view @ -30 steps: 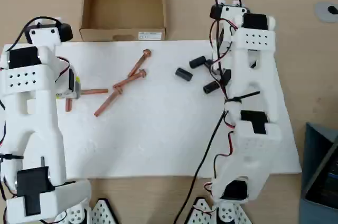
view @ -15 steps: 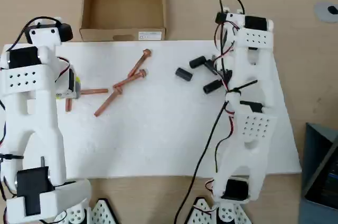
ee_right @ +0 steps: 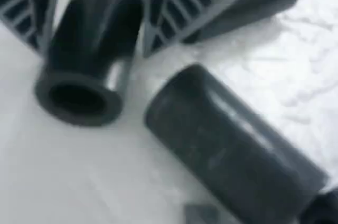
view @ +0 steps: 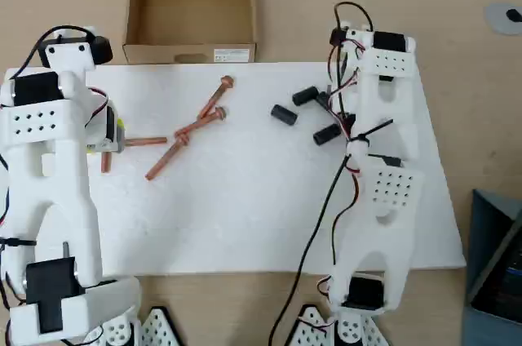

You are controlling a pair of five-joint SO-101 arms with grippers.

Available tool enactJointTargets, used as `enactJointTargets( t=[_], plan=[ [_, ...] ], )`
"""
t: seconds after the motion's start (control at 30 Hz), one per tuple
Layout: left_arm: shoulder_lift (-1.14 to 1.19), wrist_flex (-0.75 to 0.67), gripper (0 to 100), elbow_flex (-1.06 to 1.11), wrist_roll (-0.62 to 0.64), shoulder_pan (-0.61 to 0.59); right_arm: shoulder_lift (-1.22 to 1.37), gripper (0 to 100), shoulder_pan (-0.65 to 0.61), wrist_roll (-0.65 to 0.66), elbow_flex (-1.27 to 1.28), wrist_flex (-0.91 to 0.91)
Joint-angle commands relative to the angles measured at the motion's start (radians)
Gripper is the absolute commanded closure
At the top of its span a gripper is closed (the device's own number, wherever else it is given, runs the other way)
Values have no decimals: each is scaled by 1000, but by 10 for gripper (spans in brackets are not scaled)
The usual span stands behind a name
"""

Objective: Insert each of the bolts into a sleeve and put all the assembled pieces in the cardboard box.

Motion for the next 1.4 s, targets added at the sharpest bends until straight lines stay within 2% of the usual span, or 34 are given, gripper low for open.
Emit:
enactJointTargets(
  t=[0.0,0.13,0.3,0.43,0.6,0.73,1.07,1.37],
  plan=[
    [-4,0,857,-43,-6,14,12,855,8,0,-33,-20],
    [-4,0,857,-43,-6,14,44,861,12,0,-33,-21],
    [-4,0,857,-41,-5,14,54,993,8,0,-33,-21],
    [-4,2,857,-41,-2,14,48,988,7,0,-54,-3],
    [-4,2,860,-41,0,14,48,988,7,2,-260,123],
    [-10,2,860,-41,0,12,-36,988,13,38,-309,121],
    [-12,3,861,-41,2,11,-453,988,-21,77,-39,120],
    [-10,35,861,-51,2,14,-811,988,-19,78,351,120]
  ],
)
